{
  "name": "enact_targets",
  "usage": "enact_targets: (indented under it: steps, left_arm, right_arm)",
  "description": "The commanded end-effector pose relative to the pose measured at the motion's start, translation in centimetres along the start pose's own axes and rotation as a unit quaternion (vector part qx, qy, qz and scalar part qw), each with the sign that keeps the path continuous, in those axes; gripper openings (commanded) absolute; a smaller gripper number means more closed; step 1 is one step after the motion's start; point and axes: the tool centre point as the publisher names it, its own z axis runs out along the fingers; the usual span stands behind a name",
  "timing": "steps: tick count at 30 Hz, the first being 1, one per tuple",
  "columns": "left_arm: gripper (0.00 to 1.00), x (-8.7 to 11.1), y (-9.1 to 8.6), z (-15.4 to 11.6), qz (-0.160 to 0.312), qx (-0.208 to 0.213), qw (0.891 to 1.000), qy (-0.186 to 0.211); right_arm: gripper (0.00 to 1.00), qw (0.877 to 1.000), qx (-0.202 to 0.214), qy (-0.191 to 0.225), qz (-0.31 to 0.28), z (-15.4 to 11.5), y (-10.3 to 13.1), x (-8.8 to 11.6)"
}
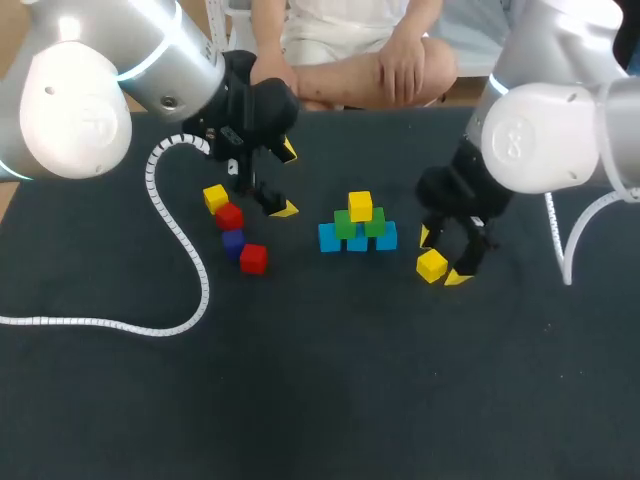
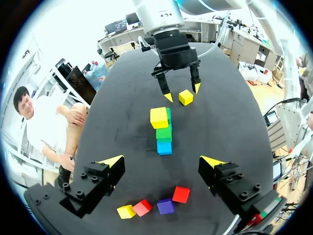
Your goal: Place the blue cubes, place green cubes on the blue cubes, place the yellow cubes on the green cubes, then place the red cubes on the yellow cubes, and place purple cube on the red cubes.
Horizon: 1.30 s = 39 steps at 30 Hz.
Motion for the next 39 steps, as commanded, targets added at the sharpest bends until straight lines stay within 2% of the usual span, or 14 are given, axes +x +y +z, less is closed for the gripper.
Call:
enact_targets:
  steps: [1, 8, 10, 13, 16, 19, 22, 23, 24, 26, 28, 29, 30, 39]
  left_arm:
    - [1.0, -0.06, 0.18, 0.04, 0.0, 0.002, 1.0, 0.002]
    - [1.0, -0.06, 0.18, 0.04, 0.0, 0.002, 1.0, 0.002]
    - [1.0, -0.06, 0.18, 0.04, 0.0, 0.002, 1.0, 0.002]
    - [1.0, -0.06, 0.18, 0.04, 0.0, 0.002, 1.0, 0.002]
    - [1.0, -0.06, 0.18, 0.04, 0.0, 0.002, 1.0, 0.002]
    - [1.0, -0.06, 0.18, 0.04, 0.0, 0.002, 1.0, 0.002]
    - [1.0, -0.06, 0.18, 0.04, 0.0, 0.002, 1.0, 0.002]
    - [1.0, -0.06, 0.18, 0.04, 0.0, 0.002, 1.0, 0.002]
    - [1.0, -0.06, 0.18, 0.04, 0.0, 0.002, 1.0, 0.002]
    - [1.0, -0.06, 0.18, 0.04, 0.0, 0.002, 1.0, 0.002]
    - [1.0, -0.06, 0.18, 0.04, 0.0, 0.002, 1.0, 0.002]
    - [1.0, -0.06, 0.18, 0.04, 0.0, 0.002, 1.0, 0.002]
    - [1.0, -0.06, 0.18, 0.04, 0.0, 0.002, 1.0, 0.002]
    - [1.0, -0.06, 0.18, 0.04, 0.0, 0.002, 1.0, 0.002]
  right_arm:
    - [1.0, 1.0, 0.003, 0.002, 0.0, -0.21, 0.3, -0.26]
    - [0.97, 1.0, 0.006, 0.0, -0.003, -0.24, 0.31, -0.26]
    - [0.71, 1.0, 0.007, 0.0, -0.003, -0.25, 0.32, -0.27]
    - [0.55, 1.0, 0.008, -0.001, -0.004, -0.29, 0.36, -0.35]
    - [0.62, 1.0, 0.007, -0.001, -0.007, -0.28, 0.4, -0.47]
    - [0.61, 1.0, 0.008, -0.001, -0.009, -0.28, 0.37, -0.52]
    - [0.68, 1.0, 0.009, -0.001, -0.011, -0.36, 0.35, -0.59]
    - [0.74, 1.0, 0.009, -0.001, -0.012, -0.38, 0.36, -0.6]
    - [0.84, 1.0, 0.009, -0.001, -0.013, -0.4, 0.38, -0.63]
    - [0.84, 1.0, 0.009, -0.001, -0.014, -0.41, 0.4, -0.66]
    - [0.78, 1.0, 0.009, -0.001, -0.015, -0.42, 0.4, -0.66]
    - [0.69, 1.0, 0.009, -0.001, -0.015, -0.42, 0.4, -0.66]
    - [0.46, 1.0, 0.01, -0.002, -0.015, -0.41, 0.4, -0.66]
    - [0.23, 1.0, 0.011, -0.004, -0.017, -0.4, 0.44, -0.7]
